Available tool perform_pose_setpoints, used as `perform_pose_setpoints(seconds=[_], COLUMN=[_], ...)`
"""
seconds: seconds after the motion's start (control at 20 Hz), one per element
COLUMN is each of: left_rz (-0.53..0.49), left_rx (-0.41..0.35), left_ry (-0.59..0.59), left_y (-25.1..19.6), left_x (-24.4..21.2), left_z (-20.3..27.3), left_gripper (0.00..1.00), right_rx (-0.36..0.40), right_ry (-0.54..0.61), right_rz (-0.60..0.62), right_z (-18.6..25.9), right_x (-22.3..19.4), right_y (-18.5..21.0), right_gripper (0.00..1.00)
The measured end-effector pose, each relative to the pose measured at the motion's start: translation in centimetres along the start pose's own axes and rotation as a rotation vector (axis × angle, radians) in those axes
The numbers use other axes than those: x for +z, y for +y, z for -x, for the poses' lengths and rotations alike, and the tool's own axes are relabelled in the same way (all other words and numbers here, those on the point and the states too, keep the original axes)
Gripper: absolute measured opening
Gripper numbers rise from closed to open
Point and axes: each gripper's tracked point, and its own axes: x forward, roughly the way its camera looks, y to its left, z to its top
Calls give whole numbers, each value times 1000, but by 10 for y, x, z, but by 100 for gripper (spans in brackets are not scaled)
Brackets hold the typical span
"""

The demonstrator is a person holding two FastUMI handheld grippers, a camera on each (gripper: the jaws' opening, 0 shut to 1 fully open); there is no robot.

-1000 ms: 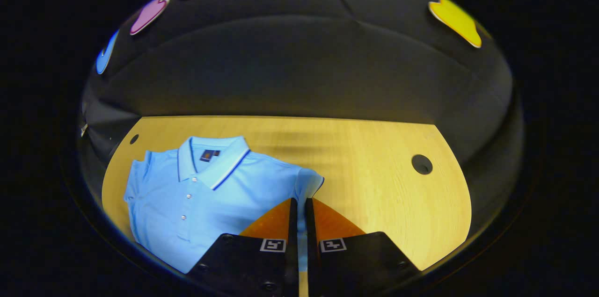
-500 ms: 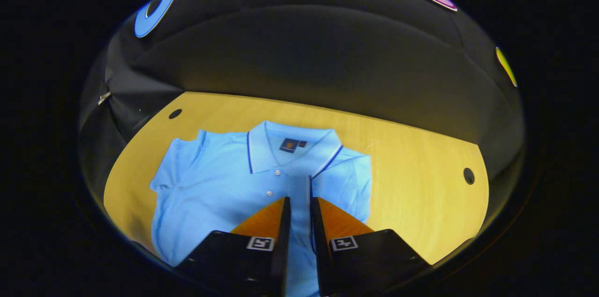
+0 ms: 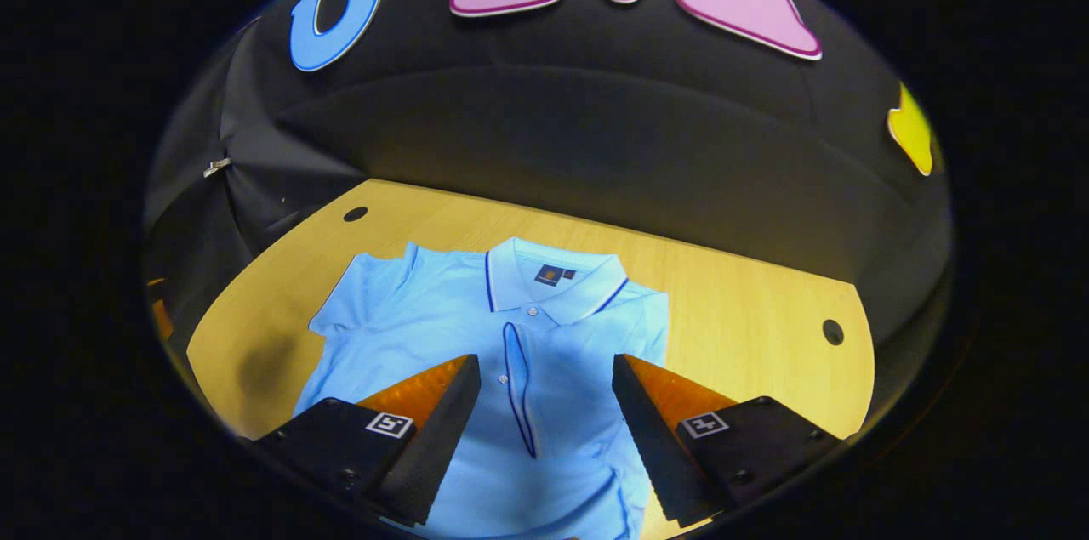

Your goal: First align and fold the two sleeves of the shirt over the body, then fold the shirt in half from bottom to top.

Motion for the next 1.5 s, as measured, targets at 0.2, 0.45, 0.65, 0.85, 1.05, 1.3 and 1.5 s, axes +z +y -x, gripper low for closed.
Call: perform_pose_setpoints(seconds=[0.2,0.45,0.65,0.85,1.05,1.3,1.5], left_rz=[6,-52,-132,-177,-151,-145,-164], left_rx=[-15,5,25,9,6,-34,-71], left_ry=[16,51,90,129,175,186,193], left_y=[11,30,42,45,50,49,37], left_x=[6,-4,-24,-42,-61,-63,-63], left_z=[-64,-155,-219,-263,-283,-285,-287], left_gripper=[99,99,99,98,95,87,47], right_rx=[-44,-118,-158,-155,-153,-147,-151], right_ry=[-55,-105,-111,-112,-102,-73,-74], right_rz=[-10,-23,7,-3,-5,-58,-85], right_z=[45,94,116,134,140,137,140], right_x=[14,17,5,-8,-19,-31,-35], right_y=[-37,-82,-97,-99,-105,-108,-108], right_gripper=[98,97,97,98,98,98,98])
